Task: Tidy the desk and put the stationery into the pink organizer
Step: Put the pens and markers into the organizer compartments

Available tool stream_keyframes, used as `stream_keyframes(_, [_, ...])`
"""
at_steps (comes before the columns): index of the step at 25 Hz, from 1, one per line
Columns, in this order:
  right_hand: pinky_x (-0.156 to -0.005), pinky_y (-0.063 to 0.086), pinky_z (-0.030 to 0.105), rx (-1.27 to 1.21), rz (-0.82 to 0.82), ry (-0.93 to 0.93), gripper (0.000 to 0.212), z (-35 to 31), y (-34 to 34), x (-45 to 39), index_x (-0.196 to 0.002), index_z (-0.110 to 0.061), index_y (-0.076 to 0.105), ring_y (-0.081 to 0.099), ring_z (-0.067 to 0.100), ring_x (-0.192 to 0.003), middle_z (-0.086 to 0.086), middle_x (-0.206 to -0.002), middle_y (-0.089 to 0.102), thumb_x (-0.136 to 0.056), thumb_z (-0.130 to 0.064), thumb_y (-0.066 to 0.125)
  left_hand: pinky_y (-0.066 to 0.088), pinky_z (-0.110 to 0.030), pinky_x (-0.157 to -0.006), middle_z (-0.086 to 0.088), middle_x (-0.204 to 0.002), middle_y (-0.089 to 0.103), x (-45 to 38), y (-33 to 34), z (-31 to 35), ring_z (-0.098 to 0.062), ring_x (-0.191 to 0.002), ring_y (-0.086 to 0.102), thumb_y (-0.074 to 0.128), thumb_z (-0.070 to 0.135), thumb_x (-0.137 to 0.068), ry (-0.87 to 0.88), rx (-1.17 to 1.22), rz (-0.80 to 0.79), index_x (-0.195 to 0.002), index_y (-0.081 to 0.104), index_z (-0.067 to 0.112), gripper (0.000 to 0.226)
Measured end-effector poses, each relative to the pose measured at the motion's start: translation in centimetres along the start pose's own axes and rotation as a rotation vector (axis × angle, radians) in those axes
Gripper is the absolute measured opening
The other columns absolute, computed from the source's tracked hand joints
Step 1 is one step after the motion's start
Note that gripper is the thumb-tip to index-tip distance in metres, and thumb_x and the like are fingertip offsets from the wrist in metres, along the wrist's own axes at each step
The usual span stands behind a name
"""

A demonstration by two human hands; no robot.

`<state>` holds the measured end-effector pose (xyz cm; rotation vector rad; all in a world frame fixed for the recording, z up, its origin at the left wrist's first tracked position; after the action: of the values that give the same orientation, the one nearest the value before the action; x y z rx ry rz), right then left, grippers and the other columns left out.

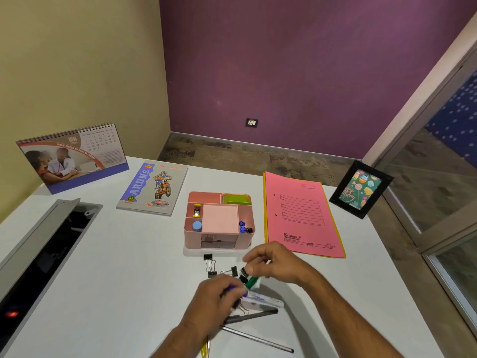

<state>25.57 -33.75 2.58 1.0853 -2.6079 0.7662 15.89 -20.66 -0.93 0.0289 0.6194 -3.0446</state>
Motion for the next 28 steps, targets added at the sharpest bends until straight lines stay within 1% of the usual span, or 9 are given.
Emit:
stream_keyframes(2, [-0.077, 0.056, 0.024, -0.007, -0.148, 0.003, 0.036, 0.1, 1.2, 0.6, -0.108, -0.018, 0.073, 0.073, 0.012, -0.091, 0.003, -0.098, 0.077, -0.074, -0.022, 0.084, 0.050, -0.015, -0.067, 0.018, -0.083, 0.069, -1.0, -1.0, 0.8, -0.009, -0.078, 0.065, 0.072, 0.030, -0.088, -0.004, 0.053, 0.079, -0.084, 0.071, 0.041, 0.011])
stream_keyframes(4, [-0.076, 0.056, 0.025, 0.000, -0.163, -0.031, 0.040, -0.2, 1.5, 0.8, -0.110, -0.016, 0.073, 0.072, 0.012, -0.087, 0.007, -0.101, 0.077, -0.072, -0.015, 0.085, 0.056, -0.024, -0.068, 0.016, -0.081, 0.070, -1.7, -1.4, 1.3, -0.010, -0.076, 0.067, 0.073, 0.027, -0.087, -0.023, 0.110, 0.117, -0.085, 0.071, 0.037, 0.010])
stream_keyframes(8, [-0.071, 0.057, 0.022, 0.046, -0.053, -0.065, 0.050, -0.3, 1.0, 0.5, -0.114, -0.017, 0.071, 0.069, 0.007, -0.074, 0.008, -0.093, 0.077, -0.067, -0.011, 0.088, 0.061, -0.031, -0.067, 0.012, -0.076, 0.070, -2.2, -1.5, 1.5, -0.009, -0.072, 0.068, 0.076, 0.023, -0.085, -0.124, 0.202, 0.190, -0.089, 0.067, 0.032, 0.014])
stream_keyframes(12, [-0.070, 0.060, 0.030, 0.034, 0.043, -0.052, 0.046, 0.2, 0.5, 0.3, -0.106, -0.022, 0.071, 0.068, 0.009, -0.068, 0.003, -0.078, 0.074, -0.065, -0.008, 0.088, 0.056, -0.022, -0.059, 0.007, -0.074, 0.072, -2.4, -1.0, 1.4, -0.011, -0.067, 0.069, 0.074, 0.026, -0.085, -0.176, 0.307, 0.238, -0.100, 0.062, 0.035, 0.021])
stream_keyframes(15, [-0.071, 0.061, 0.035, -0.008, 0.145, -0.061, 0.048, 0.2, -1.6, 0.7, -0.108, -0.025, 0.070, 0.068, 0.014, -0.067, -0.001, -0.075, 0.072, -0.067, -0.007, 0.086, 0.057, -0.022, -0.063, 0.005, -0.079, 0.072, -2.9, -0.9, 0.8, -0.011, -0.072, 0.070, 0.061, 0.036, -0.093, -0.207, 0.316, 0.263, -0.101, 0.061, 0.035, 0.008])
stream_keyframes(18, [-0.073, 0.061, 0.047, -0.138, 0.326, -0.120, 0.060, -0.5, -5.3, 1.1, -0.117, -0.034, 0.065, 0.061, 0.019, -0.066, 0.001, -0.074, 0.064, -0.071, 0.002, 0.080, 0.058, -0.024, -0.070, 0.008, -0.083, 0.069, -3.5, -0.6, -0.3, -0.009, -0.081, 0.067, 0.062, 0.033, -0.094, -0.194, 0.090, 0.192, -0.096, 0.062, 0.031, 0.003])
stream_keyframes(20, [-0.070, 0.062, 0.048, -0.224, 0.478, -0.188, 0.065, -1.6, -7.7, 1.4, -0.121, -0.035, 0.064, 0.056, 0.021, -0.067, 0.004, -0.076, 0.057, -0.074, 0.008, 0.076, 0.056, -0.021, -0.071, 0.012, -0.085, 0.065, -3.8, 0.4, -1.1, -0.007, -0.083, 0.064, 0.064, 0.033, -0.092, -0.170, -0.088, 0.095, -0.096, 0.060, 0.032, 0.006])
stream_keyframes(25, [-0.065, 0.062, 0.034, -0.195, 0.934, -0.320, 0.038, -4.5, -11.3, 1.7, -0.105, -0.028, 0.064, 0.071, 0.017, -0.074, -0.006, -0.084, 0.069, -0.077, -0.006, 0.079, 0.046, -0.028, -0.081, 0.013, -0.106, 0.062, -4.6, 3.6, -1.5, -0.011, -0.101, 0.054, 0.055, 0.048, -0.090, -0.080, -0.560, -0.046, -0.111, 0.057, 0.034, 0.025])
stream_keyframes(28, [-0.067, 0.058, 0.020, -0.036, 1.032, -0.366, 0.030, -5.7, -10.8, 0.5, -0.104, -0.024, 0.064, 0.071, 0.008, -0.075, -0.012, -0.087, 0.071, -0.080, -0.015, 0.079, 0.045, -0.033, -0.082, 0.005, -0.113, 0.062, -5.3, 5.4, -2.1, -0.018, -0.105, 0.053, 0.051, 0.054, -0.090, -0.078, -0.732, -0.112, -0.117, 0.057, 0.026, 0.039])
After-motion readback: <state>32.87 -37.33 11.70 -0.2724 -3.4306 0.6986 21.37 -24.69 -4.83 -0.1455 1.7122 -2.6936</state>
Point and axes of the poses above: each hand's wrist, its own x-axis away from the middle knuckle, its own y-axis out of the palm, z = x × y, the point moved 8 cm from there along -x, towards the middle knuckle
